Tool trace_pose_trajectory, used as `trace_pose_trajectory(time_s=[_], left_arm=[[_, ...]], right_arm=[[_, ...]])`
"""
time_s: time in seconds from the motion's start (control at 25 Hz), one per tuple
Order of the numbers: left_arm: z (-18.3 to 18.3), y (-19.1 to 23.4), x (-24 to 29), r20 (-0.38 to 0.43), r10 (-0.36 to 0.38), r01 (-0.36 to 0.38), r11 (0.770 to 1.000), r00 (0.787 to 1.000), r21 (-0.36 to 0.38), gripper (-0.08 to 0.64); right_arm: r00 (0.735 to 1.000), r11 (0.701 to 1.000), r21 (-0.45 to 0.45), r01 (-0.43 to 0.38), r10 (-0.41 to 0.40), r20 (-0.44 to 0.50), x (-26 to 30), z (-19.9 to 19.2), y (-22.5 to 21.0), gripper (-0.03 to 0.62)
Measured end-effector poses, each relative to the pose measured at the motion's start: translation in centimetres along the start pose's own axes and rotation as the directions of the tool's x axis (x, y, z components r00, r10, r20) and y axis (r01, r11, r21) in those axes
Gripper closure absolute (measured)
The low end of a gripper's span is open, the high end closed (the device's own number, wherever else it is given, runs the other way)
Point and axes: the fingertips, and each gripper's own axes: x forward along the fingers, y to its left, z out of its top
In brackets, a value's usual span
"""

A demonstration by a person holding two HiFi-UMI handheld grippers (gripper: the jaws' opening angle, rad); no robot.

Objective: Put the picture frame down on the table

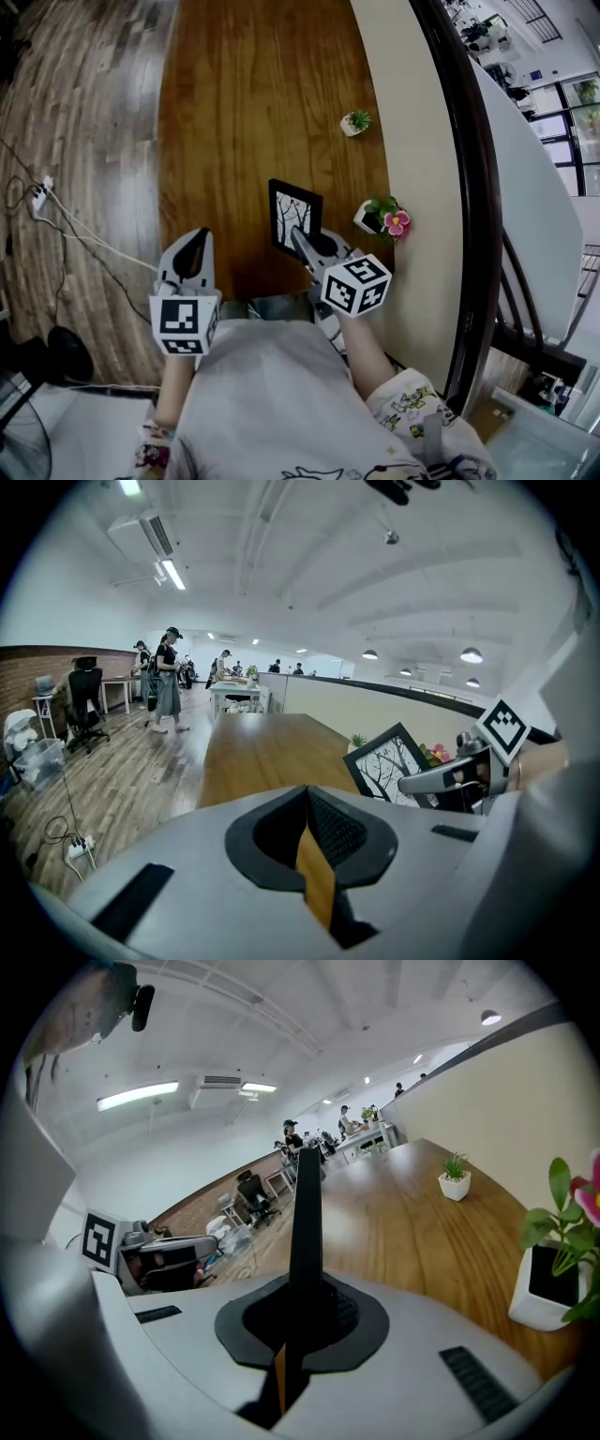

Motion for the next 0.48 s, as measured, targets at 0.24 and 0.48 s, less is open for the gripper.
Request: trace_pose_trajectory(time_s=[0.24,0.48], left_arm=[[-1.2,-0.1,0.8,-0.022,-0.008,0.008,1.000,1.000,-0.005,0.555],[-2.6,-0.3,1.5,-0.047,-0.017,0.017,1.000,0.999,-0.011,0.555]], right_arm=[[0.997,0.997,0.067,-0.044,0.049,-0.064,1.3,-2.3,-0.1,0.584],[0.989,0.986,0.148,-0.072,0.089,-0.117,2.6,-4.3,-0.5,0.584]])
